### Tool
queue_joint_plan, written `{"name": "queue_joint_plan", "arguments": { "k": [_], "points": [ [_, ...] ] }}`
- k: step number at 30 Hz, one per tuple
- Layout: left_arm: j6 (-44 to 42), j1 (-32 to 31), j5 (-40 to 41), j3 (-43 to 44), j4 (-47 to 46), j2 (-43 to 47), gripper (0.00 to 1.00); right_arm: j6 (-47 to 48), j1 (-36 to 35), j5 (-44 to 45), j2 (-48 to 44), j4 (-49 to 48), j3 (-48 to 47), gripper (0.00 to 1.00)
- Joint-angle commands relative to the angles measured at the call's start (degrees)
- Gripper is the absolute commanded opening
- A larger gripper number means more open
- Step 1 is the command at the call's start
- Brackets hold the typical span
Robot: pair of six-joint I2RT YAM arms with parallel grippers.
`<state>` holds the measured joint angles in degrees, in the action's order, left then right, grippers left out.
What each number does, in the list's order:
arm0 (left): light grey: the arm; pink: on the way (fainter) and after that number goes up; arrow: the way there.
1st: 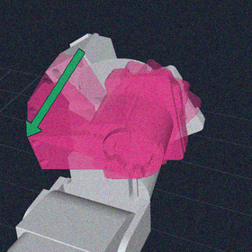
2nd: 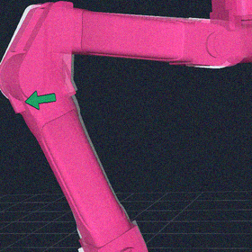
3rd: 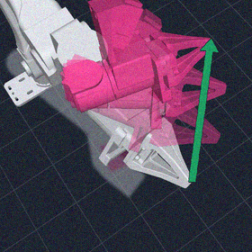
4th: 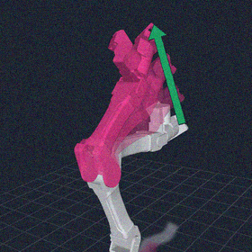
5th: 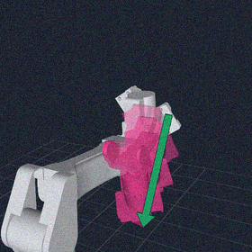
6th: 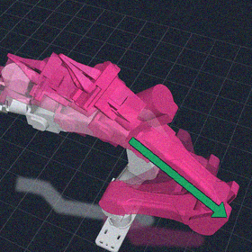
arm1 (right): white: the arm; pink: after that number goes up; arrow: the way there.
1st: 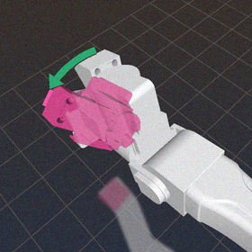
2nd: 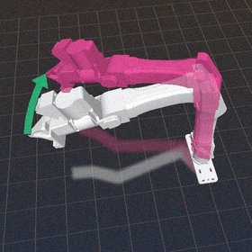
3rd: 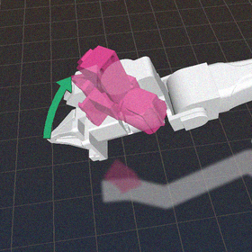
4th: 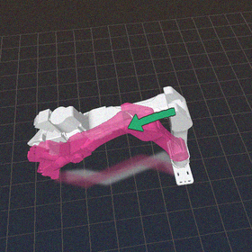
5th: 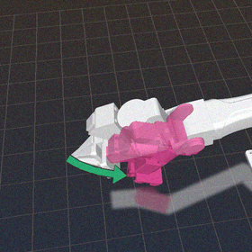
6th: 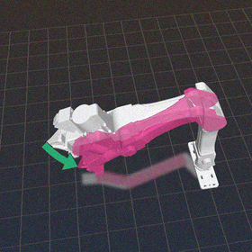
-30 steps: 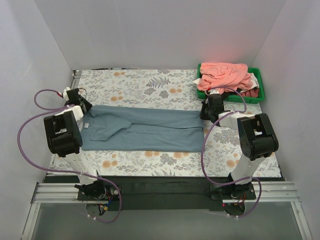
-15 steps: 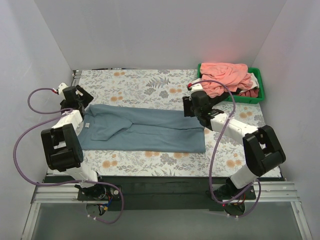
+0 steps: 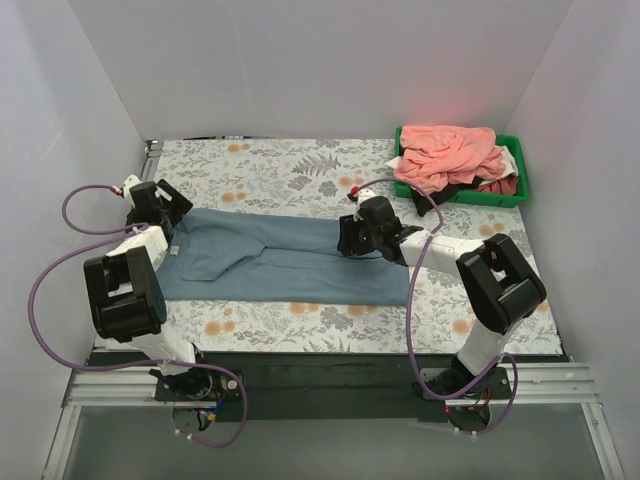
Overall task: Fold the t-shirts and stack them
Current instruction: Fold the tshirt
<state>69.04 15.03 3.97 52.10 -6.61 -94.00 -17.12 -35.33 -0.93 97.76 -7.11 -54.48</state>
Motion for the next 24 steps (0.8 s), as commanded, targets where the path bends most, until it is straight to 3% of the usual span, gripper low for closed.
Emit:
{"name": "queue_joint_plan", "arguments": {
  "k": [1,7,24],
  "points": [
    [0.05,0.0,-0.98,-0.68,-1.74,1.18,0.79,-2.82,0.09,-1.1,0.68,-1.85,2.09,0.58],
    [-0.04,0.0,-1.77,-1.03,-2.18,1.53,0.8,-3.97,2.01,2.86,0.07,-1.33,6.22,0.58],
    [0.4,0.0,-5.54,-2.44,-3.14,4.43,0.8,-3.88,20.65,2.95,-10.74,6.05,17.12,0.6]
  ]
}}
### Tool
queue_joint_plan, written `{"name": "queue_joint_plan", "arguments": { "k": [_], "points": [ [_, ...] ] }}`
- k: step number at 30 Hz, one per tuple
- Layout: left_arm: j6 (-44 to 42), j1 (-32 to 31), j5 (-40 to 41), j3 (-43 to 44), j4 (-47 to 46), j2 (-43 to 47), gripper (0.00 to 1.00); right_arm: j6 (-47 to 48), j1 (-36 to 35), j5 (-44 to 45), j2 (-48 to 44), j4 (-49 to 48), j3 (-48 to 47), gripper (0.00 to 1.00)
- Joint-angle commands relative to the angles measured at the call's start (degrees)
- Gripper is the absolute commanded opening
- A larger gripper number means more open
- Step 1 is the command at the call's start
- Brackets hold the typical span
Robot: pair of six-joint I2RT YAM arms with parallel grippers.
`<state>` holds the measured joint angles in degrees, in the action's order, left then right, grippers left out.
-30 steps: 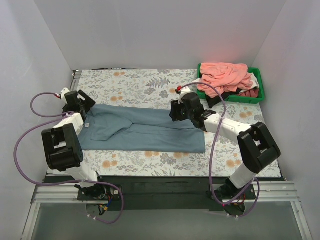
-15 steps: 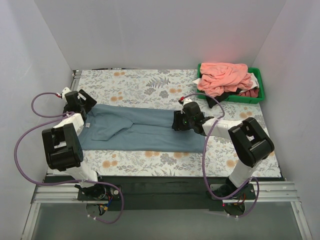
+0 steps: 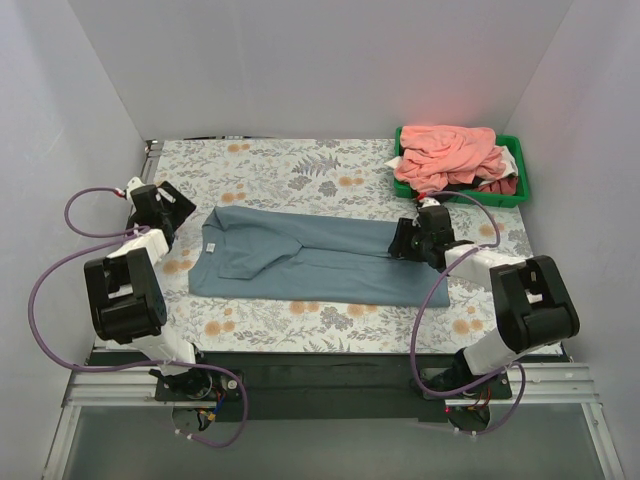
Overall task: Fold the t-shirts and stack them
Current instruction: Fold the tshirt
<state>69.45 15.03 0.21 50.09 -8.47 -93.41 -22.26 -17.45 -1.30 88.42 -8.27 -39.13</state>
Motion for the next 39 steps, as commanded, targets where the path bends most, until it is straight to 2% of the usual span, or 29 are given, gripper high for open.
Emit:
{"name": "queue_joint_plan", "arguments": {
  "k": [1,6,9,10,12,15,18,25,39],
  "points": [
    [-0.02,0.0,-2.22,-0.51,-1.55,3.85,0.8,1.78,4.25,3.67,-2.72,7.65,2.3,0.6],
    [0.51,-0.08,-4.68,-1.3,-2.6,4.55,0.8,3.36,4.54,6.13,-7.82,10.64,0.91,0.59],
    [0.42,-0.09,-4.87,-1.66,-3.13,5.07,0.8,4.59,-2.74,11.47,-10.28,11.61,-3.13,0.58],
    [0.16,-0.09,-4.78,-1.83,-3.13,5.34,0.8,4.94,-8.33,13.67,-9.77,11.87,-4.79,0.57],
    [0.07,-0.17,-4.69,-2.27,-3.13,5.69,0.8,6.08,-13.02,15.89,-8.1,12.05,-9.8,0.57],
    [0.42,-0.52,-4.86,-4.03,-3.31,6.65,0.79,6.87,-21.63,13.43,-0.57,11.44,-16.66,0.53],
    [0.77,-1.31,-4.78,-5.96,-3.75,8.15,0.79,8.89,-27.0,12.9,6.64,11.35,-23.24,0.49],
    [1.04,-1.4,-5.48,-7.46,-4.19,9.21,0.79,10.13,-33.16,6.84,18.35,10.56,-34.32,0.46],
    [2.44,-1.49,-6.98,-7.72,-5.51,8.5,0.78,10.49,-38.0,-0.28,28.55,9.59,-43.65,0.45]
  ]
}}
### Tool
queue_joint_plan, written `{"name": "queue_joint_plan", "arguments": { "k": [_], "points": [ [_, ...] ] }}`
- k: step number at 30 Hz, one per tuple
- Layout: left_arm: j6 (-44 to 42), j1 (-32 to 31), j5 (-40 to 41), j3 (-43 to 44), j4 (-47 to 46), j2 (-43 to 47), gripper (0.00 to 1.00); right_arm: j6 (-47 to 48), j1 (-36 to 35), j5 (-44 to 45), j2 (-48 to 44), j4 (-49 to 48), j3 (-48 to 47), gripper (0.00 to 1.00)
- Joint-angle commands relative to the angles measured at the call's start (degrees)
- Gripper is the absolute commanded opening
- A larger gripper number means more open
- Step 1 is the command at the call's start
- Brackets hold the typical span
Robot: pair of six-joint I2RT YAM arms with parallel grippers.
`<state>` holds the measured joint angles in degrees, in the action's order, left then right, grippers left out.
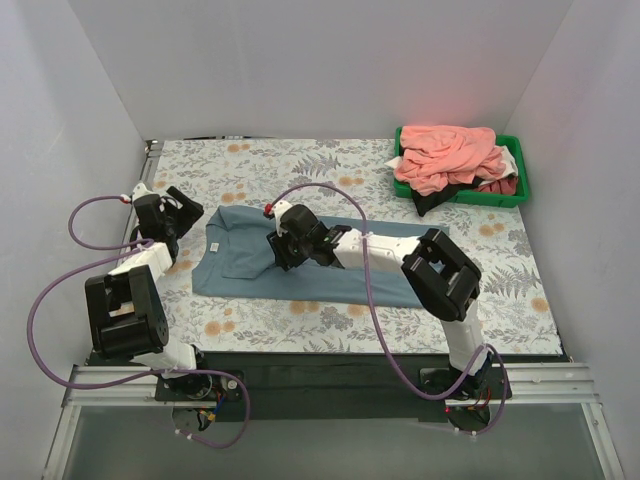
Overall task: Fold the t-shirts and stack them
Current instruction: Fold the tshirt
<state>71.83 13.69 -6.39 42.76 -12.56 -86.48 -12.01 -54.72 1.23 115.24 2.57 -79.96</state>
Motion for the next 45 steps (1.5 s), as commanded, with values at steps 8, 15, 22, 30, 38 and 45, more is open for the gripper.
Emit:
{"name": "queue_joint_plan", "arguments": {
  "k": [8,15,22,30,38,45],
  "points": [
    [0.15,-0.16,-0.73,-0.31,-1.68,1.14,0.78,-0.12,-1.18,-3.61,4.46,-1.25,-4.94,0.44],
    [0.33,-0.33,-1.34,-0.31,-1.77,0.7,0.78,0.23,-1.27,-2.9,6.75,-1.25,-7.31,0.45],
    [0.41,-0.6,-1.6,-0.05,-1.95,0.35,0.78,0.59,-1.44,-2.2,8.95,-1.16,-9.16,0.48],
    [0.59,-1.04,-1.87,-0.14,-2.21,0.08,0.78,1.2,-1.53,-1.5,10.35,-0.9,-10.21,0.46],
    [0.5,-1.3,-1.69,-0.05,-2.21,-0.1,0.78,0.76,-1.53,0.96,11.32,0.86,-11.0,0.16],
    [0.33,-1.56,-0.73,0.04,-2.03,0.26,0.77,0.41,-1.53,0.7,6.15,1.03,-9.86,0.01]
  ]
}}
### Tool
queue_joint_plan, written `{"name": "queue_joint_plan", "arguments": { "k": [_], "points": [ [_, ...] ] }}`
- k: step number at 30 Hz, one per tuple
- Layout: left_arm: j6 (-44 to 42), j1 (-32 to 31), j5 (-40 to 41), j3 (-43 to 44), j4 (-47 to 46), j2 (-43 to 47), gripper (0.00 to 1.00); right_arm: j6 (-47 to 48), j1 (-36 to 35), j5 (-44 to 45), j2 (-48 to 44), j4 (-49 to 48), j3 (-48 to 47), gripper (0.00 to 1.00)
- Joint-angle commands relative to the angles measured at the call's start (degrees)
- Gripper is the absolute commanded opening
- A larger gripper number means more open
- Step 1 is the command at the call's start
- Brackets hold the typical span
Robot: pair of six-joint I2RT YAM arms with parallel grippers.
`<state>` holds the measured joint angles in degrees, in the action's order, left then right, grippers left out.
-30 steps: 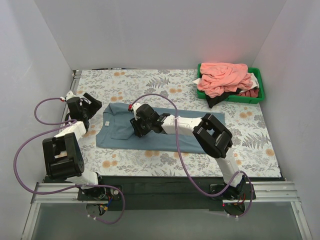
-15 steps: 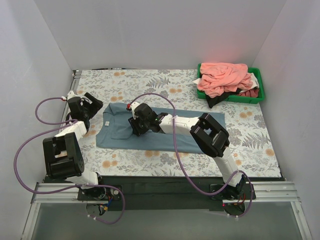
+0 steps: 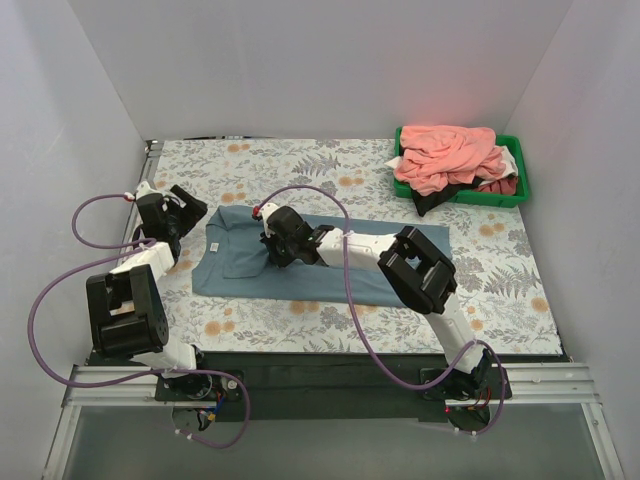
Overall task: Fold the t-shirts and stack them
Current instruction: Fold the tshirt
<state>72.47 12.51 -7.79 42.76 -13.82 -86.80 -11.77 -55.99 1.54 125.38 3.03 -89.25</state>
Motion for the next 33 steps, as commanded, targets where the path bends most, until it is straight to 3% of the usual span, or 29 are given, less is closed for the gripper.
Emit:
{"name": "queue_joint_plan", "arguments": {
  "k": [1,8,18,27,33],
  "points": [
    [-0.4,-0.82,1.28,0.21,-0.42,0.67,0.77,0.08,-0.26,-0.22,-4.79,0.58,-0.31,0.01],
    [-1.45,-1.7,3.84,0.31,1.78,2.78,0.77,-0.45,-0.26,-1.1,-13.22,1.1,3.47,0.01],
    [-1.8,-3.28,5.85,-3.03,3.45,7.17,0.77,-2.82,-0.35,-7.51,-16.92,1.81,10.32,0.01],
    [-2.42,-10.04,13.15,-8.74,7.14,17.54,0.77,-3.52,-0.26,-9.63,-21.4,1.28,18.06,0.01],
    [-1.36,-14.96,16.93,-12.26,10.22,21.67,0.75,-3.52,-0.26,-6.21,-23.08,1.1,21.22,0.01]
  ]
}}
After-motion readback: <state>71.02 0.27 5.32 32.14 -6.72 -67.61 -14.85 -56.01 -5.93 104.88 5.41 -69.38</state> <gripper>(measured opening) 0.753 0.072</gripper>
